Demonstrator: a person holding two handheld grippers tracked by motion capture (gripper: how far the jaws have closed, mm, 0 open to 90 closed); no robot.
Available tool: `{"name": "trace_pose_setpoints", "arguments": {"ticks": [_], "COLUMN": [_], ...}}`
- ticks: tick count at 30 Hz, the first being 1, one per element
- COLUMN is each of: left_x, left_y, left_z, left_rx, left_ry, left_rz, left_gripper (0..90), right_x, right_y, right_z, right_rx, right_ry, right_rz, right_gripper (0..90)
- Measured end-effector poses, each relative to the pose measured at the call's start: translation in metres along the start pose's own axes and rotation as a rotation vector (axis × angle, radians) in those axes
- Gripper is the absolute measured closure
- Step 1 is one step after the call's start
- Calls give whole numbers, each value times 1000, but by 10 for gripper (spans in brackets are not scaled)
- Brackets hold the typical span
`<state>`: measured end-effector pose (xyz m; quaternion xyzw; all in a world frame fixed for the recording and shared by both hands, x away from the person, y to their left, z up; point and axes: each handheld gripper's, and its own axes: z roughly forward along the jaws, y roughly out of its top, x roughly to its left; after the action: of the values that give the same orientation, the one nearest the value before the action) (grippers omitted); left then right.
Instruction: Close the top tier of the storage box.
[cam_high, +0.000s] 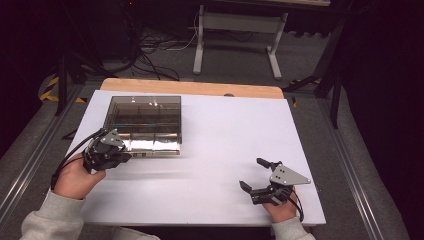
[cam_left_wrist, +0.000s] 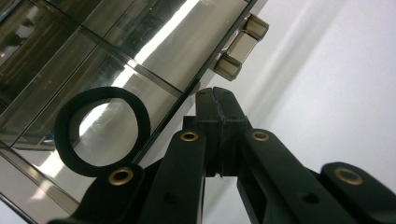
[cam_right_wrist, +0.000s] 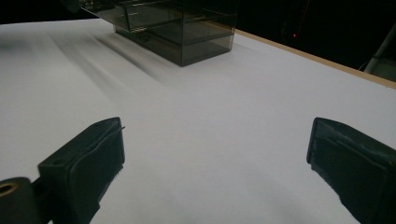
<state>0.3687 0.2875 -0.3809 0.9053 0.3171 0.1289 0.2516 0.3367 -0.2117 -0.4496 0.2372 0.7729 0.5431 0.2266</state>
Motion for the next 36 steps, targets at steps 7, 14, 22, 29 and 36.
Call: {"name": "trace_pose_setpoints", "arguments": {"ticks": [7,14,22,29,36], "left_x": [0,0,1,2,6], "left_y": [0,0,1,1,1], "left_z": [0,0,-1,-2,-1], "left_rx": [0,-5,-36,-79,-115], "left_ry": [2,-1,48,103,118], "left_rz": [-2,-5,-22,-51,-81], "left_gripper": [896,896,896,895,895], "right_x": [0,0,0,-1,-1], "right_y": [0,0,0,0,0], "right_z": [0,0,0,0,0], "right_rx": [1,1,-1,0,2], "right_ry": [0,0,0,0,-1], "right_rz": [0,1,3,4,4], "right_gripper": [44,44,44,44,44]}}
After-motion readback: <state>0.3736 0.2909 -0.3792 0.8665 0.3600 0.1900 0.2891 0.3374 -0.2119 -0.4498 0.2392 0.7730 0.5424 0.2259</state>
